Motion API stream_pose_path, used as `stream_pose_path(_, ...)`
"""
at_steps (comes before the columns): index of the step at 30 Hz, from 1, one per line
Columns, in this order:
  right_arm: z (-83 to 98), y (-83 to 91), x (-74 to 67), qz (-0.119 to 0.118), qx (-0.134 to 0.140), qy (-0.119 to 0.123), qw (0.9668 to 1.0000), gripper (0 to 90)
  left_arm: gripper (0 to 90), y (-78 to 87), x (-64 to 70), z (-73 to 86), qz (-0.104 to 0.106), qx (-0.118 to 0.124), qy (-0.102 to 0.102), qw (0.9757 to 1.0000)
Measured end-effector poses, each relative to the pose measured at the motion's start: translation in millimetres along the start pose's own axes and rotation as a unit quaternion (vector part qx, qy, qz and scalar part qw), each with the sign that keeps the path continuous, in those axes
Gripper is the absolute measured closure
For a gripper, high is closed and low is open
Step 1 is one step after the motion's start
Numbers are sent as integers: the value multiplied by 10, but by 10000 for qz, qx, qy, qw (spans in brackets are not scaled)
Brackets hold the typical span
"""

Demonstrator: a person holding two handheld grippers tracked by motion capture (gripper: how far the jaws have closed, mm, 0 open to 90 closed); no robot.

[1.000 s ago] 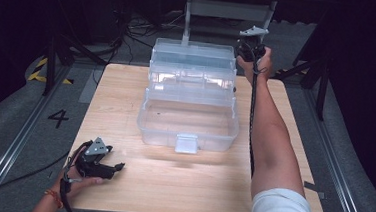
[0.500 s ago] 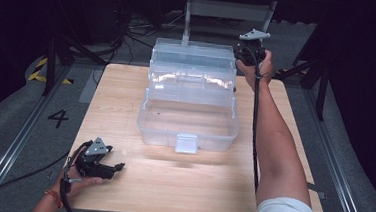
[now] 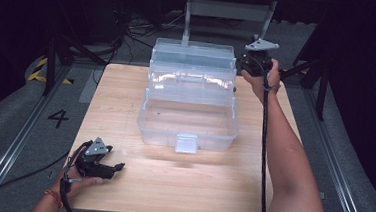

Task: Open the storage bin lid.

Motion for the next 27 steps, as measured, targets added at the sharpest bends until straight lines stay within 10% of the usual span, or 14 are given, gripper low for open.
stream_pose_path(27, 741, 840, -482, -656, -276, 239, 9972, 458, 197, -2, -5, -3, -2, 9, -23, 10000)
Point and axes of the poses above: each handheld gripper's, and its own axes: y roughly backward along the jaws, z roughly out of its underside, x roughly to its right, the point moved 10 cm from there along -y, roughly forward along the jaws, and after that the axes turned 2 degrees about -z, right-handed, at the moved point
